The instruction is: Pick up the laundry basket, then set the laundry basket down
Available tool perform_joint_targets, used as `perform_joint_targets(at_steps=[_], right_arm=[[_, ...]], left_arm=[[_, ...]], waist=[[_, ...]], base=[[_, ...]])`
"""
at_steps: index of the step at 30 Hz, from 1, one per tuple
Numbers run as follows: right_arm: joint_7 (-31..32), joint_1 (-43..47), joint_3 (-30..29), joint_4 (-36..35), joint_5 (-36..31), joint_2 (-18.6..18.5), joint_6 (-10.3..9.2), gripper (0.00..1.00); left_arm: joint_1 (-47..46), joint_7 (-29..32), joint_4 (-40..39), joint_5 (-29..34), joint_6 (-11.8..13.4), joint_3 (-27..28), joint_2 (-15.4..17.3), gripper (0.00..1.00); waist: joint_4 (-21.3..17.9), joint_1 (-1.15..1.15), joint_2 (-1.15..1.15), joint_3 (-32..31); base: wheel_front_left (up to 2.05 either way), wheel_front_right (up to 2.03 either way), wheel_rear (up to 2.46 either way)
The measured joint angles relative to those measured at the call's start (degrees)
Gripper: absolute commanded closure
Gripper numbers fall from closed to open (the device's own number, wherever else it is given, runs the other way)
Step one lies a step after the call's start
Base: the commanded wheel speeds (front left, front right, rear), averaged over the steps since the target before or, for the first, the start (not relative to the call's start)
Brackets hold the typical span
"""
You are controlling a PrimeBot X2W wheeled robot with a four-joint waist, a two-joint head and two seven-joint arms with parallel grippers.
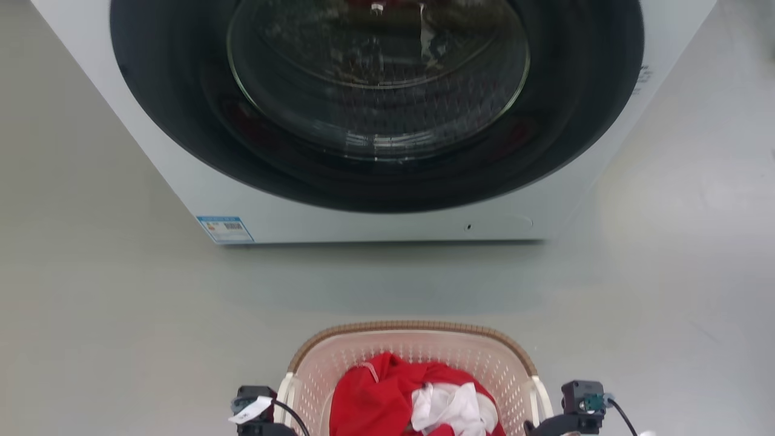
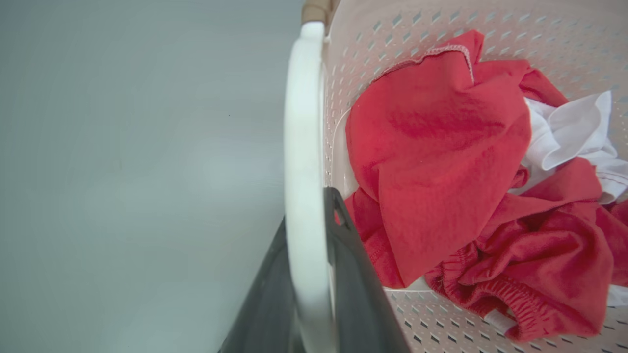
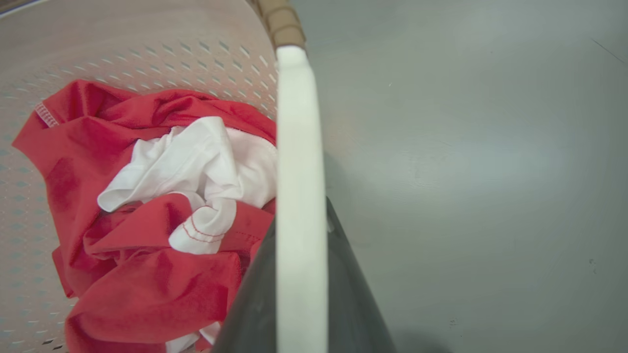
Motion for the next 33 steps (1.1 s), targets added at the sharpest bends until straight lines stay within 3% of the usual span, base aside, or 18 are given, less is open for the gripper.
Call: perform_joint_targets(at_steps=[17, 33], right_arm=[[2.0, 7.0, 4.6, -1.3, 6.1, 0.0, -0.44, 1.0], [1.9, 7.2, 7.7, -0.8, 10.0, -0.1, -0.45, 1.0]], left_arm=[[6.0, 2.8, 1.3, -2.1, -0.9, -2.3, 0.5, 1.0], [6.8, 3.6, 1.3, -3.0, -0.9, -3.8, 0.7, 1.0]], waist=[[0.5, 0.0, 0.0, -12.4], [0.4, 0.01, 0.0, -14.8]], base=[[0.0, 0.0, 0.0], [0.0, 0.0, 0.0]])
